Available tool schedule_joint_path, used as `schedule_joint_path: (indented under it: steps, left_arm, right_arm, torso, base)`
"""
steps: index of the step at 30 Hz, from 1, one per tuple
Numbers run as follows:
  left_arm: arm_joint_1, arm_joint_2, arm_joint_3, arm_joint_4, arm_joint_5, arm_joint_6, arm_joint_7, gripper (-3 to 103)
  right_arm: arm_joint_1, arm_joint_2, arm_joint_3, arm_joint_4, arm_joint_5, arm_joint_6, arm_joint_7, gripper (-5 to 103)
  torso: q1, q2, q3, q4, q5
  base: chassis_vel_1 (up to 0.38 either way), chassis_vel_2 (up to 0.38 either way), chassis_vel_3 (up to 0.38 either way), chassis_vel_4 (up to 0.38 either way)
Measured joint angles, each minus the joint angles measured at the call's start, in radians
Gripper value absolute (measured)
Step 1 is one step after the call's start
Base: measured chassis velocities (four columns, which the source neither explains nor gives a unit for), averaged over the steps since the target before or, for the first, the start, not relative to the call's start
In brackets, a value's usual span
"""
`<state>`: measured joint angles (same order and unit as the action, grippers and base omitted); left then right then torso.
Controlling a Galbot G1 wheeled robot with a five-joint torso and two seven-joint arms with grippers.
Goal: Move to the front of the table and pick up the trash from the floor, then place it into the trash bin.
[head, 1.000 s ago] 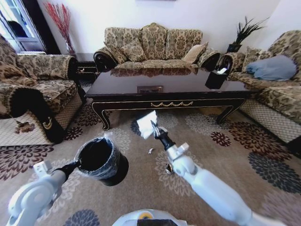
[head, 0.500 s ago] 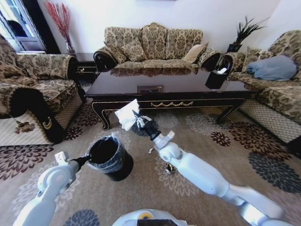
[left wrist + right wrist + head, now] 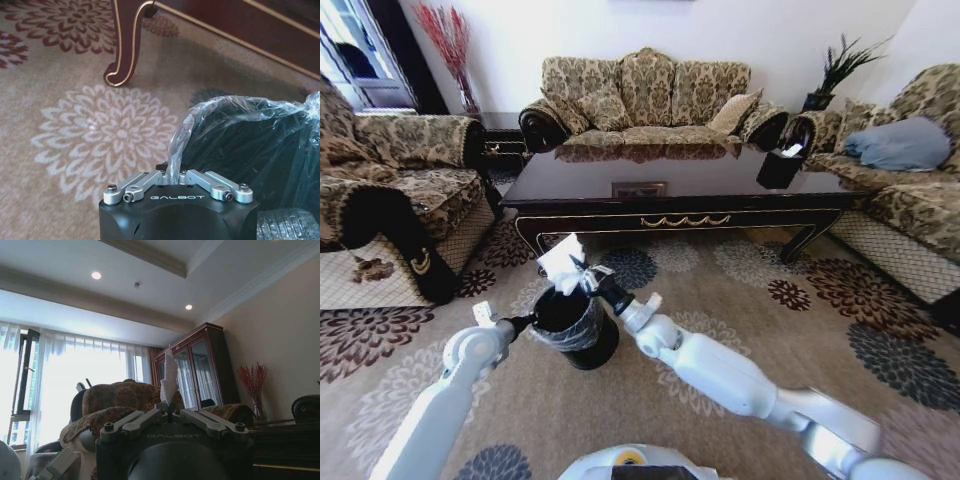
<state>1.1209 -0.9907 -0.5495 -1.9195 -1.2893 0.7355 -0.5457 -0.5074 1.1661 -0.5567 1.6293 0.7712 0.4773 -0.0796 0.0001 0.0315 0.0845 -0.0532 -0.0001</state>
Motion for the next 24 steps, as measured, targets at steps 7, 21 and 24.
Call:
schedule_joint_path:
  steps: [7, 21, 24]
  left_arm:
    - [-0.017, 0.021, 0.002, -0.001, -0.025, 0.000, -0.006, 4]
    - [-0.021, 0.038, -0.005, -0.062, -0.069, 0.000, -0.039, 4]
    - [-0.011, 0.041, -0.014, -0.065, -0.069, 0.000, -0.039, 4]
  right_arm:
    - [-0.002, -0.007, 0.006, -0.057, -0.059, 0.017, -0.028, 0]
    - [-0.035, -0.051, 0.046, -0.113, -0.225, 0.055, -0.081, 24]
    - [-0.036, -0.058, 0.046, -0.104, -0.223, 0.053, -0.081, 34]
  torso:
    - [0.000, 0.000, 0.000, -0.0001, 0.0001]
    - [0.000, 0.000, 0.000, -0.0002, 0.0002]
    - [0.000, 0.000, 0.000, -0.0001, 0.0002]
  base:
    - [0.000, 0.000, 0.000, 0.000]
    - [0.000, 0.000, 0.000, 0.000]
    - [0.000, 0.000, 0.000, 0.000]
